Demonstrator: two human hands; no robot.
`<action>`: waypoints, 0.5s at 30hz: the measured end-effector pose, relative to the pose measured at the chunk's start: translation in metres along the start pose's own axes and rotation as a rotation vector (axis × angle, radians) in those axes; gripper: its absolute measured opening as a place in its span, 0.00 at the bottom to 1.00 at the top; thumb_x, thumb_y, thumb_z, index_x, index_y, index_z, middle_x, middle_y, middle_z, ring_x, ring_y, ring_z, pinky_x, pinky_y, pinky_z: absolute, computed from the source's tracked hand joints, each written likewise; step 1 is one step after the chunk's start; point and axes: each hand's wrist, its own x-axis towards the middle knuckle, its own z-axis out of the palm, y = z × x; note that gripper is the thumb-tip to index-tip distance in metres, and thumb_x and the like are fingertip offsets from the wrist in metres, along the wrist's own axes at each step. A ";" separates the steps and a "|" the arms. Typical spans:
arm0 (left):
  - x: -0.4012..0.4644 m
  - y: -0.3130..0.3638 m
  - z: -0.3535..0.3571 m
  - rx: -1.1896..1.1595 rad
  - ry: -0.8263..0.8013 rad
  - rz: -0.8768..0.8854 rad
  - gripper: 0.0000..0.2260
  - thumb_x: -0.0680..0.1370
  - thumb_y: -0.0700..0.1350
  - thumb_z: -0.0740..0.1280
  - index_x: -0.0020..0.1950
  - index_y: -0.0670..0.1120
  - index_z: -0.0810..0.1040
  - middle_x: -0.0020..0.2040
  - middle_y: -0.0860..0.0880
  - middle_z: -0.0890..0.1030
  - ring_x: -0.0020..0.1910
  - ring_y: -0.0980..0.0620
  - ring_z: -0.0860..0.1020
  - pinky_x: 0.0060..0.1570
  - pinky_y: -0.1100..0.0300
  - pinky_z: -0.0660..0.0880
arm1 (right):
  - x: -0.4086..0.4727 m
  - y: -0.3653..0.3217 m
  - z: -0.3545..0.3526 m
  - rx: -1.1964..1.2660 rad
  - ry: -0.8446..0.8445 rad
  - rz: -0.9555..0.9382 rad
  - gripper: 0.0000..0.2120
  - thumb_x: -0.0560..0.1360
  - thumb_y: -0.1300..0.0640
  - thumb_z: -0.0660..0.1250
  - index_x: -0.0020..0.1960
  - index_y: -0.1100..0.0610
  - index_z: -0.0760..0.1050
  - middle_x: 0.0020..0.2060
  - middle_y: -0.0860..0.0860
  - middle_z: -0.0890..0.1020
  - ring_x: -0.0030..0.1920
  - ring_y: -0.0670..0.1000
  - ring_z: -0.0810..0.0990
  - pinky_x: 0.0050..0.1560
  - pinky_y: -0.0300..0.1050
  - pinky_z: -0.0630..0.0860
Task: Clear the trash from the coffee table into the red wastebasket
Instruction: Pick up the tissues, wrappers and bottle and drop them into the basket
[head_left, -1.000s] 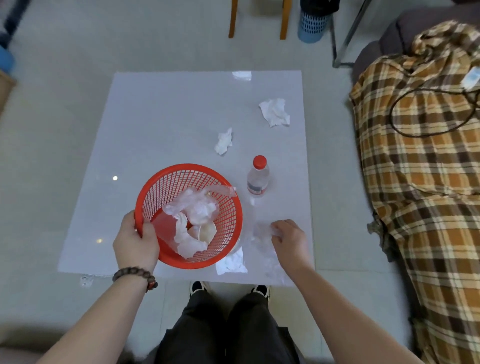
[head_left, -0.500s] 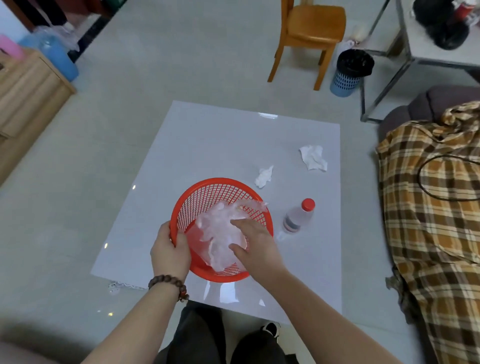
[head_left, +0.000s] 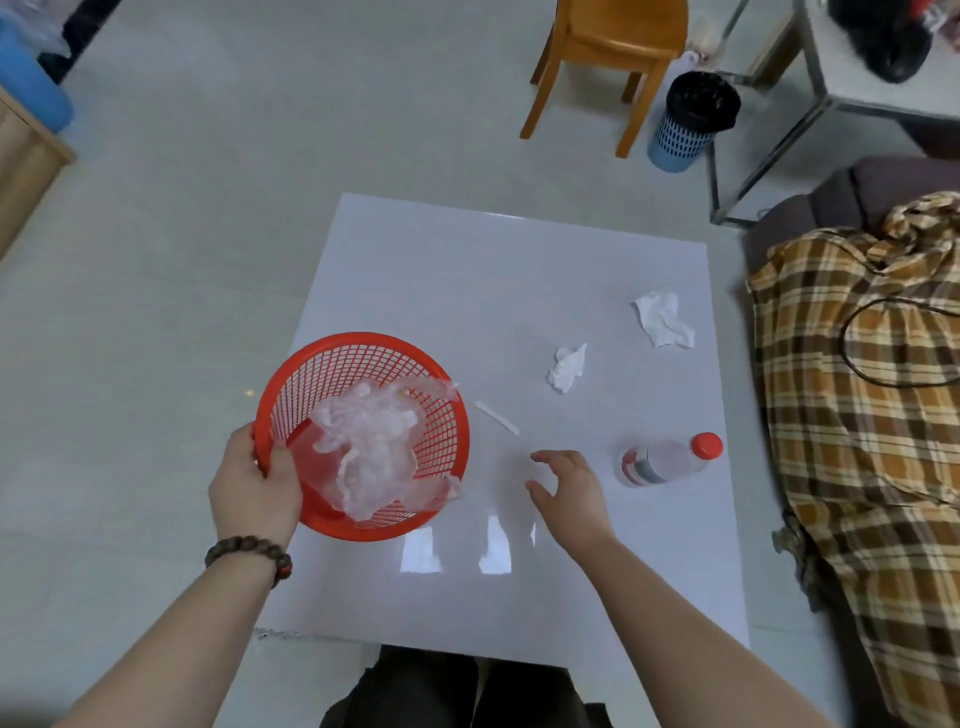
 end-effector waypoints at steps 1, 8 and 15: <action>0.005 -0.001 0.000 0.000 0.001 0.002 0.09 0.78 0.41 0.60 0.56 0.43 0.75 0.48 0.42 0.80 0.46 0.41 0.76 0.45 0.56 0.68 | 0.005 0.001 0.003 -0.015 -0.010 0.015 0.17 0.75 0.57 0.66 0.63 0.51 0.74 0.63 0.48 0.73 0.61 0.51 0.74 0.56 0.40 0.71; 0.032 -0.006 0.022 0.003 0.029 -0.014 0.10 0.77 0.42 0.60 0.57 0.45 0.75 0.44 0.50 0.77 0.42 0.48 0.72 0.44 0.55 0.68 | 0.079 0.002 0.036 -0.064 -0.056 0.084 0.17 0.75 0.57 0.66 0.63 0.52 0.73 0.62 0.50 0.73 0.56 0.53 0.76 0.53 0.46 0.76; 0.058 -0.022 0.035 -0.015 0.106 -0.030 0.11 0.74 0.50 0.59 0.55 0.52 0.74 0.44 0.51 0.78 0.42 0.47 0.76 0.42 0.53 0.72 | 0.165 0.003 0.076 -0.278 -0.088 0.009 0.21 0.73 0.59 0.66 0.66 0.54 0.70 0.63 0.55 0.70 0.62 0.57 0.69 0.59 0.51 0.72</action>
